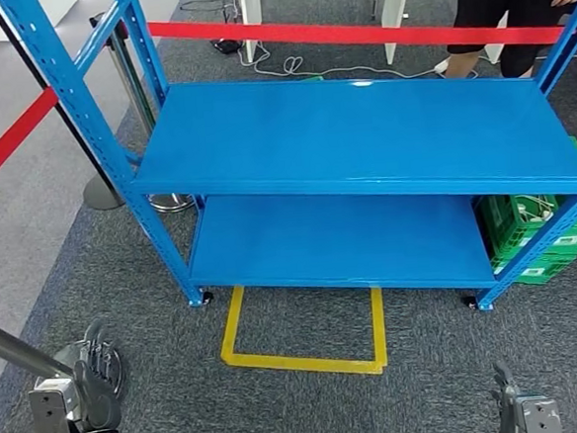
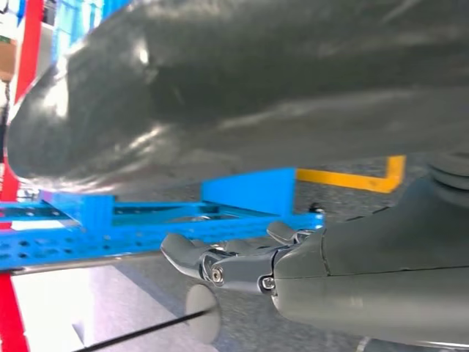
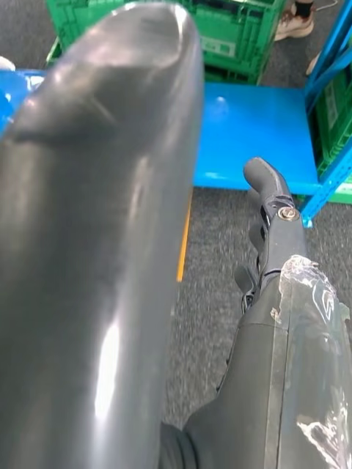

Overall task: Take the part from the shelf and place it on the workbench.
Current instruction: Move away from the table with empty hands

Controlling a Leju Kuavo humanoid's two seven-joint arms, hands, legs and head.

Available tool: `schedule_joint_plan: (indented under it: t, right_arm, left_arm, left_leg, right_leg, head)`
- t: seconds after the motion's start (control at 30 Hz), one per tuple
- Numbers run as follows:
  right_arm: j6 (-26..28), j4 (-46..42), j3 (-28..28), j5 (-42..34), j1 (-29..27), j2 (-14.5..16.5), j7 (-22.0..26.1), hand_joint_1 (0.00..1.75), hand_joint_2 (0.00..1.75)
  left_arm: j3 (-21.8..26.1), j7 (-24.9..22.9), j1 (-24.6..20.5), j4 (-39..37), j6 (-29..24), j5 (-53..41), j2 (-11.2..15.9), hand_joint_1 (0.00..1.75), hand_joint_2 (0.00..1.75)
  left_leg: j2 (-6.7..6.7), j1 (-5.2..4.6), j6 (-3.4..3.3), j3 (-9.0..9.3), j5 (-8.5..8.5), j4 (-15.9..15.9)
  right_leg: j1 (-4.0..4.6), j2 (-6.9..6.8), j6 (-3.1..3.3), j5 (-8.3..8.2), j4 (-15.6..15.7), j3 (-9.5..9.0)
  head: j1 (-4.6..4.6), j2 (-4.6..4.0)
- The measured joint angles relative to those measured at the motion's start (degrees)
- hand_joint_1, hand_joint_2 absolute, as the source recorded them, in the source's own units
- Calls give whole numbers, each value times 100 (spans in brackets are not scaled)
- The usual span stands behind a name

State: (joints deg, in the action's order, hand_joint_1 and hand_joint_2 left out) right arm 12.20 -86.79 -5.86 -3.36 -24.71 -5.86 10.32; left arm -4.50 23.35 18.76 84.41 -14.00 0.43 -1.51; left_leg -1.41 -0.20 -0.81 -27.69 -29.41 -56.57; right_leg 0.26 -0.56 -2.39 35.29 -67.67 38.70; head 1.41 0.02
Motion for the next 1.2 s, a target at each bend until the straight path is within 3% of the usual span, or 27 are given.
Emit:
schedule_joint_plan:
  t: [0.07,0.1,0.13,0.17,0.23,0.3,0.37,0.4,0.43,0.47,0.5,0.53,0.6,0.63,0.67,0.8,0.97,1.07,1.2]
  right_arm:
    - [1,2,-9,-24,-11,-7,-6,0,0]
    - [3,-3,-13,-35,-13,-8,-10,0,0]
    - [5,-8,-16,-47,-10,-8,-15,0,0]
    - [7,-14,-19,-57,0,-8,-18,0,0]
    - [10,-26,-21,-76,11,-8,-13,0,0]
    - [14,-30,-21,-95,22,-8,-4,0,87]
    - [12,-30,-21,-108,34,-8,-1,0,175]
    - [7,-26,-21,-111,45,-8,-5,0,175]
    - [-2,-11,-21,-110,68,-8,-16,0,175]
    - [-17,20,-21,-105,109,-8,-32,0,175]
    - [-36,66,-21,-98,165,-8,-53,0,175]
    - [-59,130,-21,-88,225,-8,-75,0,175]
    - [-109,289,-20,-69,321,-8,-127,0,87]
    - [-135,383,-17,-60,357,-8,-151,0,44]
    - [-164,487,-15,-50,391,-8,-177,0,0]
    - [-277,1003,2,-2,543,-4,-274,0,0]
    - [-428,1783,31,44,712,4,-399,0,0]
    - [-525,2274,67,84,803,33,-476,0,0]
    - [-647,2936,114,125,916,89,-577,0,0]
  left_arm:
    - [0,-10,6,-2,3,-1,0,0,0]
    - [1,-20,9,-3,4,-2,0,0,0]
    - [1,-32,8,-3,8,-7,1,0,0]
    - [2,-47,0,-3,11,-15,2,0,0]
    - [-3,-91,-30,-2,16,-32,1,0,0]
    - [-12,-167,-43,-2,13,-45,2,0,87]
    - [-16,-276,-27,-4,-3,-64,4,0,175]
    - [-15,-334,-18,-17,-10,-78,5,0,175]
    - [-14,-387,-12,-62,-4,-90,6,0,175]
    - [-13,-443,-4,-148,14,-99,7,0,175]
    - [-11,-497,10,-264,39,-105,8,0,175]
    - [-10,-552,29,-407,71,-108,9,0,131]
    - [-8,-644,62,-684,132,-111,8,0,44]
    - [-6,-688,70,-821,164,-113,8,0,0]
    - [-4,-733,68,-949,196,-113,7,0,0]
    - [21,-907,-20,-1456,326,-111,19,0,0]
    - [60,-1143,-135,-2148,497,-109,35,0,0]
    - [100,-1286,-220,-2574,602,-104,43,0,0]
    - [152,-1469,-328,-3141,739,-90,55,0,0]
  left_leg:
    - [-82,-29,39,213,-205,-2]
    - [-124,-44,71,293,-283,20]
    - [-156,-56,105,369,-322,25]
    - [-179,-60,138,397,-316,14]
    - [-123,-52,202,296,-209,-290]
    - [10,-27,268,-97,-233,-908]
    - [77,0,314,-581,-598,-1429]
    - [84,9,327,-768,-792,-1533]
    - [85,17,335,-887,-876,-1501]
    - [85,25,337,-936,-778,-1325]
    - [86,32,335,-927,-482,-1034]
    - [87,37,327,-910,-69,-677]
    - [86,36,270,-881,535,-195]
    - [88,29,231,-884,654,-111]
    - [93,27,203,-873,669,-108]
    - [138,26,151,-847,691,-84]
    - [149,14,69,-824,628,-85]
    - [150,7,56,-821,618,-86]
    - [149,4,52,-808,617,-86]
  right_leg:
    - [28,-206,56,-745,518,-63]
    - [38,-256,86,-995,638,-100]
    - [36,-241,107,-1073,671,-123]
    - [25,-168,130,-1033,675,-175]
    - [-18,-72,168,-1024,735,-292]
    - [-54,-1,197,-997,812,-431]
    - [-75,72,208,-933,882,-553]
    - [-84,103,206,-887,903,-620]
    - [-92,131,201,-834,915,-694]
    - [-101,158,189,-772,919,-777]
    - [-108,182,172,-709,921,-859]
    - [-107,206,146,-645,918,-918]
    - [-91,241,74,-524,914,-975]
    - [-82,247,38,-478,928,-984]
    - [-77,241,31,-442,945,-1007]
    - [-69,188,137,-427,1062,-1121]
    - [-73,162,62,-417,1195,-1210]
    - [-81,160,-12,-421,1219,-1220]
    - [-85,159,-49,-421,1221,-1223]
  head:
    - [-7,-1]
    - [-5,-1]
    - [-8,-1]
    - [-7,-1]
    - [0,0]
    - [12,0]
    - [16,0]
    - [18,0]
    - [17,0]
    - [17,0]
    - [18,0]
    - [20,0]
    - [26,-1]
    - [26,-1]
    - [24,0]
    - [11,0]
    - [13,0]
    - [14,-1]
    - [15,-1]
